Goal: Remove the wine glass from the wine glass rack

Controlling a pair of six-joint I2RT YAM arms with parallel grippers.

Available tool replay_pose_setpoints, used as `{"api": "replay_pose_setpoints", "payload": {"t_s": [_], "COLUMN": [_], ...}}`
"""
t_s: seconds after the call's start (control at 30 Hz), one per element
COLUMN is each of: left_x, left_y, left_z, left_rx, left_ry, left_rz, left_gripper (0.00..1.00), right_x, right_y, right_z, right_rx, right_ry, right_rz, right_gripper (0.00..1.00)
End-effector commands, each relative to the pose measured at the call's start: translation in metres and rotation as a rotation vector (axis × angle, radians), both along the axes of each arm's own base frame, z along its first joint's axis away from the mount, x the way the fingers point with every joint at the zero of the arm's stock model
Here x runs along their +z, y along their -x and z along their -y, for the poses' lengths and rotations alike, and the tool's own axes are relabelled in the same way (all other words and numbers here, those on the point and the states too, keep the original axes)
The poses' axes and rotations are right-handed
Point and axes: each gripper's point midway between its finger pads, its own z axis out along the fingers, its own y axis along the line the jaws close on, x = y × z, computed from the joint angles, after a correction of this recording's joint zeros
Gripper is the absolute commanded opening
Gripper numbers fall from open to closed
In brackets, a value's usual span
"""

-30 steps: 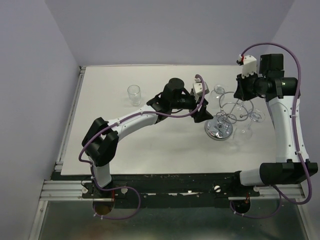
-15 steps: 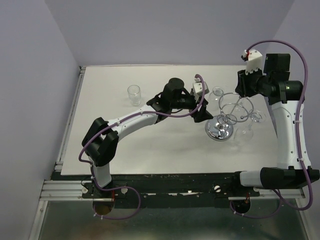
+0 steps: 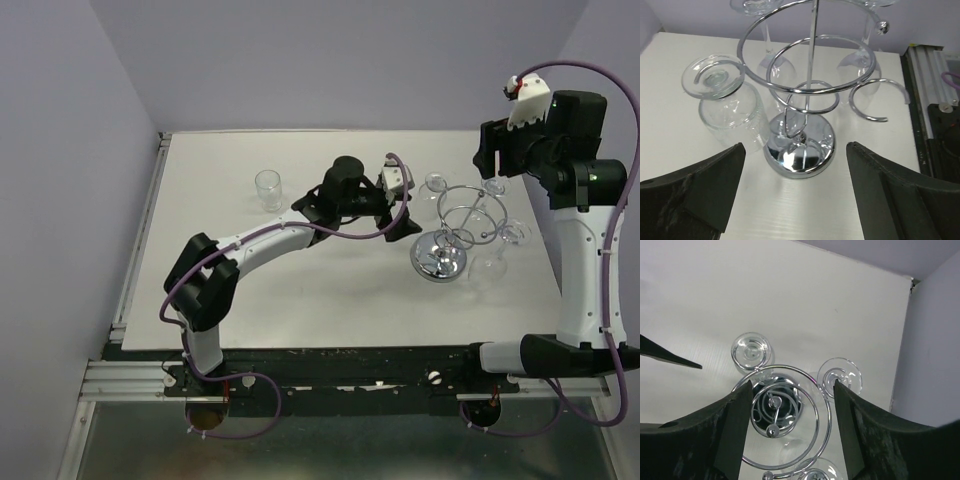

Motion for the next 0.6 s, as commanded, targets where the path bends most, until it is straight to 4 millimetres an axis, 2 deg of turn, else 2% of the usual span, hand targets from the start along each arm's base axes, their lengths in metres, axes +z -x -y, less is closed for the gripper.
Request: {"api": "replay_pose_setpoints", "payload": {"t_s": [0.0, 0.2, 0.4, 0.57], "left_x": [-0.017, -0.037, -0.039, -0.044], "left_y": [-0.036, -0.056, -0.068, -0.077], "left_z": [-0.007, 0.001, 0.018, 0.032], "left_rx": [0.036, -0.017, -0.023, 0.023], "left_ry": [-0.037, -0.044, 0.051, 0.101], "left_rz": [0.139, 0.179, 0.159, 0.162], "left_gripper": [0.99, 0.99, 0.99, 0.99], "right_x": [0.016, 0.015, 0.018, 0.005], "right_y": [-0.010, -0.021, -0.030, -0.026], "right_z": [0.009, 0.014, 0.012, 0.009], "right_rx": [-0.068, -0.086, -0.082, -0.064], "right_ry": [0.002, 0.023, 0.015, 0.003], "right_rz": [0.055, 0.063, 0.063, 0.023], "right_gripper": [0.73, 0.75, 0.75, 0.75]}}
